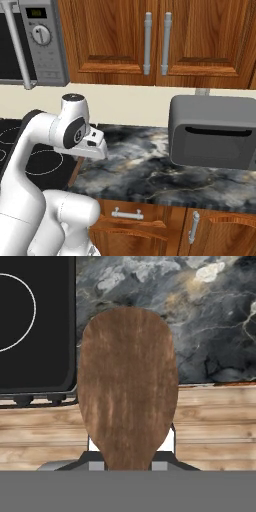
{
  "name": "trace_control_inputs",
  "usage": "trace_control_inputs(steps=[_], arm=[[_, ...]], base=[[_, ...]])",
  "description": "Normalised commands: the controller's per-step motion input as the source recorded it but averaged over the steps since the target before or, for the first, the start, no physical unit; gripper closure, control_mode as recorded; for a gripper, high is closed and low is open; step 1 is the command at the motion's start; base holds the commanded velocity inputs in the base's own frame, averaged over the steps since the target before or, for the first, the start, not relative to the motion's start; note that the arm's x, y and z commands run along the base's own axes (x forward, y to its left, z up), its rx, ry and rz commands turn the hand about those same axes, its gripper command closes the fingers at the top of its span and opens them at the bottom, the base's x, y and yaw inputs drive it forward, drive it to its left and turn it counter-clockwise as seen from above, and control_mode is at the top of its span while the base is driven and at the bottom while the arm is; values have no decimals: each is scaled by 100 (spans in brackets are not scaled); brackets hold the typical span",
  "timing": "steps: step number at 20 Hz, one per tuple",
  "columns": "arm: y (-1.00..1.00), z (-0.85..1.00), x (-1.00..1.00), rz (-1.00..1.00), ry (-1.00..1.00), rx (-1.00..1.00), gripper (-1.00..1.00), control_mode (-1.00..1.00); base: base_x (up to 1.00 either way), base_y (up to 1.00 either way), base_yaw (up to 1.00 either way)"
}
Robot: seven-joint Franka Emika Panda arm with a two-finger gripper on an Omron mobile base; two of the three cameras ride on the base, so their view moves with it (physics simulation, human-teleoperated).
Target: Take the fork and place it on the left side of the plate. Then take the spoon and place it on the right side of the plate. Make sure they're directly next to the plate.
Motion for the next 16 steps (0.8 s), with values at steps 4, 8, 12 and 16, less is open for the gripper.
trace_control_inputs(steps=[4, 8, 12, 16], arm=[[0, 0, 0, 0, 0, 0, 100, 100], [0, 0, 0, 0, 0, 0, 100, 100], [0, 0, 0, 0, 0, 0, 100, 100], [0, 0, 0, 0, 0, 0, 100, 100]], base=[[0, 0, 0], [-40, 6, 1], [-100, 10, 1], [-97, 36, 19]])
